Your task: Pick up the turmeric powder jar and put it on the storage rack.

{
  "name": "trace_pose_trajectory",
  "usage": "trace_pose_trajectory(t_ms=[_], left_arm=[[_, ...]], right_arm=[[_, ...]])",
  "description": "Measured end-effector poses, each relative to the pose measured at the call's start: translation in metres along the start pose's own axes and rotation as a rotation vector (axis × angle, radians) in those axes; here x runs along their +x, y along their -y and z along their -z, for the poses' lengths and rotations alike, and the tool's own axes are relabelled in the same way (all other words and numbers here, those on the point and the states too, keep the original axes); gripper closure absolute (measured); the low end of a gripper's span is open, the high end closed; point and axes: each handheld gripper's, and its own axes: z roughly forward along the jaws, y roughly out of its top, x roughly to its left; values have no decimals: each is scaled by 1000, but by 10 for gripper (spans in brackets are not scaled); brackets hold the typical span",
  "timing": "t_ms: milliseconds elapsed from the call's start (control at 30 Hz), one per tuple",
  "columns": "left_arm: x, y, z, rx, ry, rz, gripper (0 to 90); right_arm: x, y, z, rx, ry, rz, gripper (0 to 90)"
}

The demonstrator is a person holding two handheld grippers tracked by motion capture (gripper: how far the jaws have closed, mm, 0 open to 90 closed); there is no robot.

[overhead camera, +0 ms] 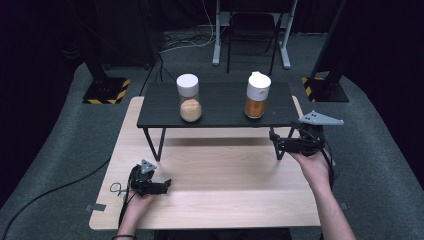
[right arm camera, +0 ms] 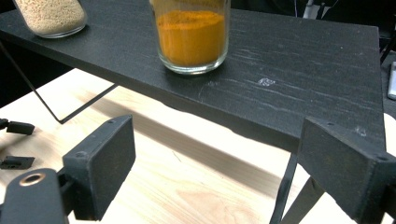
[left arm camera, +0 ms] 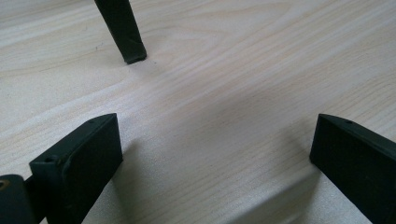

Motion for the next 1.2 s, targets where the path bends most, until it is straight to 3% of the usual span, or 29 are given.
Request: trace_pose_trajectory(t_ms=[567, 1200], left_arm=[[0, 0, 0, 0, -1, 1, 19], [-1, 0, 0, -1, -2, 2, 19]], right_arm=[[-4, 32, -1, 12, -6, -28, 106], [-8, 82, -7, 54, 33, -55, 99]])
